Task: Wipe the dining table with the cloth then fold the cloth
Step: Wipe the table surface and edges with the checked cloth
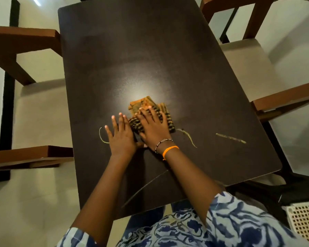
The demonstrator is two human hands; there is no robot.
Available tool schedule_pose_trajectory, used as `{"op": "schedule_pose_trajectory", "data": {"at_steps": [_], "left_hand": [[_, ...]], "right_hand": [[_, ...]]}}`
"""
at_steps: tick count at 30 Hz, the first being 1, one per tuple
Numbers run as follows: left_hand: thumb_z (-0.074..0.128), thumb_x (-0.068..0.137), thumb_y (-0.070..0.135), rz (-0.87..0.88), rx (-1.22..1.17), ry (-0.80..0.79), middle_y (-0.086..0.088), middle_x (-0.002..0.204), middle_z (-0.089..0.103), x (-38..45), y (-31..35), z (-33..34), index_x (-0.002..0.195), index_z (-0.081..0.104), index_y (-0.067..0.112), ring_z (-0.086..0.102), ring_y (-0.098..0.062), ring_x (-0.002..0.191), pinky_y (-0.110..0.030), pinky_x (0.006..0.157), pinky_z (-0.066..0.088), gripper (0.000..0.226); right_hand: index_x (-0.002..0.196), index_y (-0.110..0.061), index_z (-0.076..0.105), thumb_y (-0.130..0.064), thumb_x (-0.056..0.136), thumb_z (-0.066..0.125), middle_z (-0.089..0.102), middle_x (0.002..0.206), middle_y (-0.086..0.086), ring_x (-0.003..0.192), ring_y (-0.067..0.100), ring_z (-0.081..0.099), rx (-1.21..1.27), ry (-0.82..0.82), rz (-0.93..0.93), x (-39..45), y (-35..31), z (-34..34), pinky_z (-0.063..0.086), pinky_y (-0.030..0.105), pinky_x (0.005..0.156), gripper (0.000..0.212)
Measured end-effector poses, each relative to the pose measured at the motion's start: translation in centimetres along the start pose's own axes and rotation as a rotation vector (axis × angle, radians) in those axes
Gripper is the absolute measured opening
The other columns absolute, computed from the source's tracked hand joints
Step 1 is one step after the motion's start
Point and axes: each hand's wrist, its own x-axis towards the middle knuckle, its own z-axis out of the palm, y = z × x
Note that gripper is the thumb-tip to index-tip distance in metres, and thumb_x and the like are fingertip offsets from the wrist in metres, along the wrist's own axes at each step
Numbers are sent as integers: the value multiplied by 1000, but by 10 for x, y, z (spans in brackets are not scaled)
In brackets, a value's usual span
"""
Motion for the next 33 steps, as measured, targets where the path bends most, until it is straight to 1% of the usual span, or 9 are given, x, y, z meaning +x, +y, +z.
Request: {"op": "schedule_pose_trajectory", "data": {"at_steps": [2,4,10,14,20,24,26,30,33], "left_hand": [[65,73,57,9,8,-20,-8,158,-16,-1,-6,-4,148,-10,5,-22,-30,143,-52,114,-10,119],[64,73,58,29,19,-21,-8,158,-16,-3,-11,-6,149,-9,5,-23,-29,143,-51,114,-12,118],[56,78,62,15,-17,5,-9,158,-13,-6,-37,0,149,-7,5,-22,-29,143,-52,113,-12,110],[52,82,60,-47,-87,41,-10,159,-10,-10,-65,5,149,-5,5,-20,-30,144,-52,114,-11,104],[51,86,55,-216,-108,-5,-11,159,-4,-20,-110,7,149,-1,4,-13,-29,146,-52,115,-4,97],[45,95,37,-267,-99,-46,-11,159,1,-23,-130,11,149,4,4,-6,-29,147,-54,116,-3,76],[41,97,28,-269,-91,-49,-11,159,3,-23,-133,12,149,5,4,-4,-28,147,-53,115,-3,67],[40,97,23,-260,-136,-23,-11,159,2,-22,-136,12,149,5,4,-3,-28,147,-53,115,-4,66],[43,96,25,-293,-176,-15,-13,159,1,-22,-143,12,149,4,4,-1,-27,147,-53,115,-3,69]], "right_hand": [[143,-26,30,-34,84,52,22,155,-4,145,20,10,-30,7,-56,0,12,-5,3,50,114,63],[141,-27,33,-35,84,52,26,154,-4,144,20,14,-46,41,-37,-3,35,-13,5,49,114,62],[142,-23,32,-29,87,55,23,154,1,144,21,12,11,145,415,-23,136,-45,13,55,112,60],[141,-25,32,-27,88,54,21,154,-1,144,21,7,60,181,590,-17,118,-40,9,60,111,58],[144,-25,25,-33,86,52,13,157,-1,145,21,3,43,108,401,3,2,-4,1,57,111,64],[147,-24,19,-34,88,50,8,158,-1,145,22,-3,79,-3,180,7,-90,25,-2,57,111,67],[147,-23,19,-34,88,50,8,158,-1,145,22,-4,69,-65,80,5,-116,36,-2,56,111,67],[145,-26,23,-36,85,53,12,157,-5,145,19,0,-12,-74,-96,4,-107,36,-4,51,113,68],[145,-28,24,-37,84,51,15,157,-7,145,17,3,-46,-37,-55,4,-66,20,-6,52,113,67]]}}
